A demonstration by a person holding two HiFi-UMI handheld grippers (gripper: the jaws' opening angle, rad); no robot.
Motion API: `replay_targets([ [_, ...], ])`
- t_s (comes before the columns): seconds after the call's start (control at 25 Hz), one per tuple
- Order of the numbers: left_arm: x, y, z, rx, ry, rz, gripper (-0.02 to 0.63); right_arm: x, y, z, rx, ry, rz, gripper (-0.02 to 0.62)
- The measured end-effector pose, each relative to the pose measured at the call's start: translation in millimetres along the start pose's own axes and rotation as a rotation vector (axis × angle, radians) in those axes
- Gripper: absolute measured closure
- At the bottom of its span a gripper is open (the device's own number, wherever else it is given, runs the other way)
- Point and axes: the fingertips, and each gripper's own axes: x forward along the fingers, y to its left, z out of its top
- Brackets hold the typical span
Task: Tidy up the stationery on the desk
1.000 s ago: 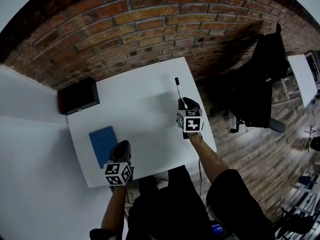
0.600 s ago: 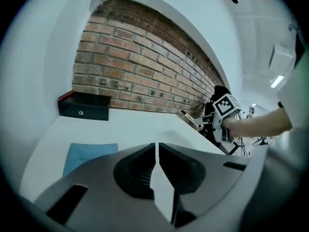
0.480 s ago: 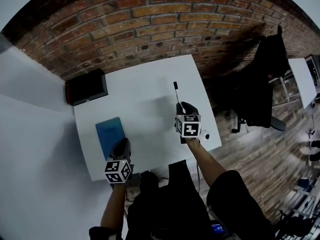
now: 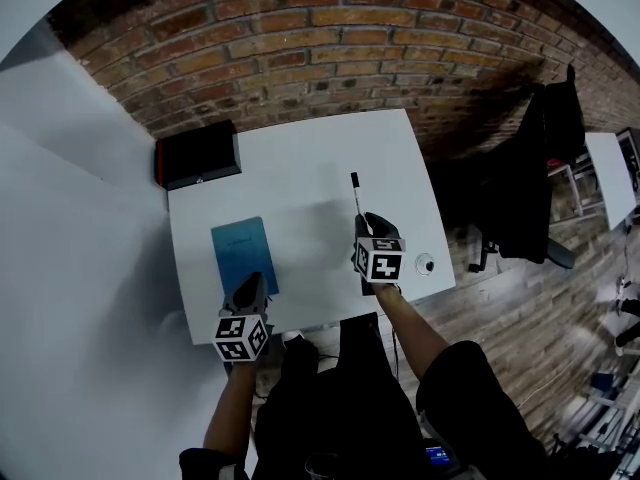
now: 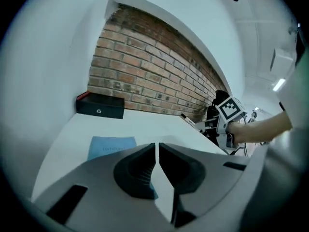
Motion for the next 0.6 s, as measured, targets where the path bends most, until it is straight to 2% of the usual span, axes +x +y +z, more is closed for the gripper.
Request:
replay_targets([
  [0.6,-64.1,42.9,-13.5,-0.002,-0.039,0.005,0.572,-31.7,93.2,-37.7,-0.012,0.013,0.036,0.518],
])
